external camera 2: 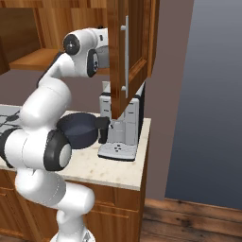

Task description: Pick the kettle from the cabinet and place it on a stove burner. Then pick the pot from the counter and place it on another stove burner. Finally, turn both burners on.

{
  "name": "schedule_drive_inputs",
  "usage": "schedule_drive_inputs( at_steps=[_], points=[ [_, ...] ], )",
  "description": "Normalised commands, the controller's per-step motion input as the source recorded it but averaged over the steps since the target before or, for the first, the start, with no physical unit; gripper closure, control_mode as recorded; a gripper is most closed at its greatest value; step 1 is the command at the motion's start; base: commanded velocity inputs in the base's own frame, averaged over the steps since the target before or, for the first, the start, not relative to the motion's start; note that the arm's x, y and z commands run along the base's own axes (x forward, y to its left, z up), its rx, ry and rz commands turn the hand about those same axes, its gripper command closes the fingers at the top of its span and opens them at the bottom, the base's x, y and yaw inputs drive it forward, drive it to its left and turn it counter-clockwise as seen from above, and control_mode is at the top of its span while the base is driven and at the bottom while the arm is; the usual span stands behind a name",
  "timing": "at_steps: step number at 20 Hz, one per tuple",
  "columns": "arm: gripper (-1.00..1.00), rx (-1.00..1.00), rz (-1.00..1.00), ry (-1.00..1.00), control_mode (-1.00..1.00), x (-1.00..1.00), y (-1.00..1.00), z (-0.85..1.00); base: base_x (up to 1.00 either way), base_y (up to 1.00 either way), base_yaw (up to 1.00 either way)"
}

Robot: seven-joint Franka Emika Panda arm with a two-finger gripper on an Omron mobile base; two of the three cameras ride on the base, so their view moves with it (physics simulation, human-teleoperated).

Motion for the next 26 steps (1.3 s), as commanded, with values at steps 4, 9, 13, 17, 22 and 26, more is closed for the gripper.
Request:
schedule_drive_inputs(
  at_steps=[4,9,13,17,22,26],
  points=[
    [1.00,0.00,-0.08,0.05,-1.00,-0.51,0.16,0.20,0.00,0.00,0.00],
    [1.00,0.00,-0.08,0.04,-1.00,-0.48,0.20,0.18,0.00,0.00,0.00],
    [1.00,0.00,-0.06,0.00,-1.00,-0.48,0.13,0.15,0.00,0.00,0.00],
    [1.00,0.00,-0.05,0.00,-1.00,-0.50,0.06,0.14,0.00,0.00,0.00],
    [1.00,0.00,-0.04,0.00,-1.00,-0.52,0.00,0.02,0.00,0.00,0.00],
    [1.00,0.00,-0.03,0.00,-1.00,-0.56,0.00,0.00,0.00,0.00,0.00]
  ],
)
